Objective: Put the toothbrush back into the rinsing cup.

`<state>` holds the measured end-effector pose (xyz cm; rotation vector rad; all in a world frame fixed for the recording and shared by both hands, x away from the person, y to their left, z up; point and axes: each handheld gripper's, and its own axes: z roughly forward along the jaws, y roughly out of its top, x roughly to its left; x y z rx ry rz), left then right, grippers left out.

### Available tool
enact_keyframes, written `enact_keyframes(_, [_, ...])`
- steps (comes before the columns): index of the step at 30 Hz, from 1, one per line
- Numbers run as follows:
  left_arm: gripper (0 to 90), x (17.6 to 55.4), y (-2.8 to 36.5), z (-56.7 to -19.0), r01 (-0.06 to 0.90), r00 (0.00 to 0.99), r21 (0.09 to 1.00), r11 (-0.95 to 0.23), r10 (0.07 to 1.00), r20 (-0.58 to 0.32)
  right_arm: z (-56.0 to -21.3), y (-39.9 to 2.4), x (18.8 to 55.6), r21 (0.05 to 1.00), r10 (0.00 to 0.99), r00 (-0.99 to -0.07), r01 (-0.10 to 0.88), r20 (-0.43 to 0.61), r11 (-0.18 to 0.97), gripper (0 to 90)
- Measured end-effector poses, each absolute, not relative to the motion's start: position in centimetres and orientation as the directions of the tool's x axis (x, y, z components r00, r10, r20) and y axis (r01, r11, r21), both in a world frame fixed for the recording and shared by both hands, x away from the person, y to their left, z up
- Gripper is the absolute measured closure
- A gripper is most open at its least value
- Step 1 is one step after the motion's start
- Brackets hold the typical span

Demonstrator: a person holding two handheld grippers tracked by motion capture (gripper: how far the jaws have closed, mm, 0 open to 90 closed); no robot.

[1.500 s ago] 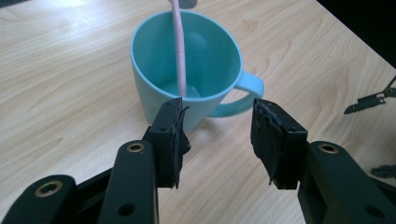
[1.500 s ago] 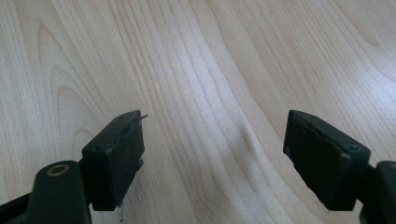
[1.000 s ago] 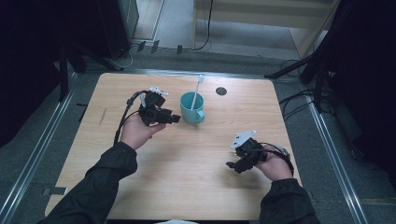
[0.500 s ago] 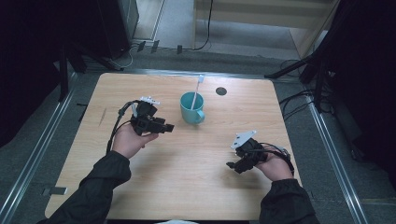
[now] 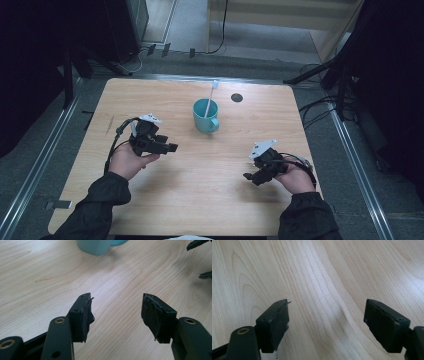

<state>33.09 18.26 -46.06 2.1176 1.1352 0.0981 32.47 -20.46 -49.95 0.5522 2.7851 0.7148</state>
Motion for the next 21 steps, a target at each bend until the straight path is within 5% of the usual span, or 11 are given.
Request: enact_keyframes(21, [40.3,32.6,21.4,-47.2,0.731,0.554,0.604,-0.318,0.793,-0.253,-50.0,-20.5,32.4,0.5,0.403,-0.908,0.3,-0.111,0.813,20.3])
